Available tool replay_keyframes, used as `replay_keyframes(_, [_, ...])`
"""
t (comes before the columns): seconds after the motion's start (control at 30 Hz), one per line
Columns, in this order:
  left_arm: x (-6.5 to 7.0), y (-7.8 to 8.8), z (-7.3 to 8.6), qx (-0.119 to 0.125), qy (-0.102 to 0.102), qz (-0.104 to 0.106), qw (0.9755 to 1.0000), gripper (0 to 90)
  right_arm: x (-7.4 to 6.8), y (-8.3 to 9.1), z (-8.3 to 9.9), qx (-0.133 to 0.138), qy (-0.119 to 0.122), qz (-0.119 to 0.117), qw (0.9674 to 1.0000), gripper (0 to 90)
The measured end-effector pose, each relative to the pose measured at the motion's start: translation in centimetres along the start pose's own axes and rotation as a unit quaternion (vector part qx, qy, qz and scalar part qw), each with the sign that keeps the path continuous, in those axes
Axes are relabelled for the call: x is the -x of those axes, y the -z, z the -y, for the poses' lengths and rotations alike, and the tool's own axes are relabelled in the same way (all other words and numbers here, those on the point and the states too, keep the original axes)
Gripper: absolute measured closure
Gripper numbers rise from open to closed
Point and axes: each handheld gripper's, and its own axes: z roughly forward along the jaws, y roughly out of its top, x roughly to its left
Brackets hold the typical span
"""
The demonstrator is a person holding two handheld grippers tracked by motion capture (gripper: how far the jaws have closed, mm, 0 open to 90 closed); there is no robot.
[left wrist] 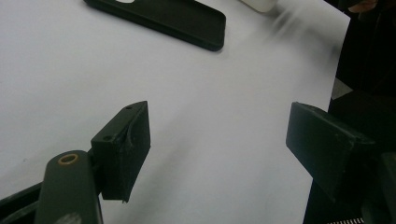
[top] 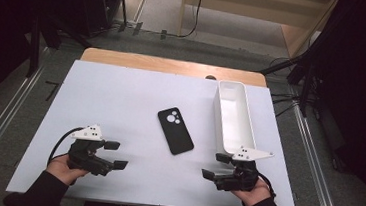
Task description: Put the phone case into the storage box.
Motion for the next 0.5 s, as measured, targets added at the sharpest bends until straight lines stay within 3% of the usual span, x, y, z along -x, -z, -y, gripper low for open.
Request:
replay_keyframes(0.33, [0.13,-0.11,-0.14,-0.005,-0.01,0.001,0.9999,21.8,-0.01,-0.05,-0.01,-0.003,-0.007,-0.005,1.0,17.0])
replay_keyframes(0.5, [0.06,-0.08,-0.15,-0.005,-0.005,0.002,1.0,21.8,0.0,-0.15,-0.02,-0.003,-0.004,-0.009,0.9999,17.0])
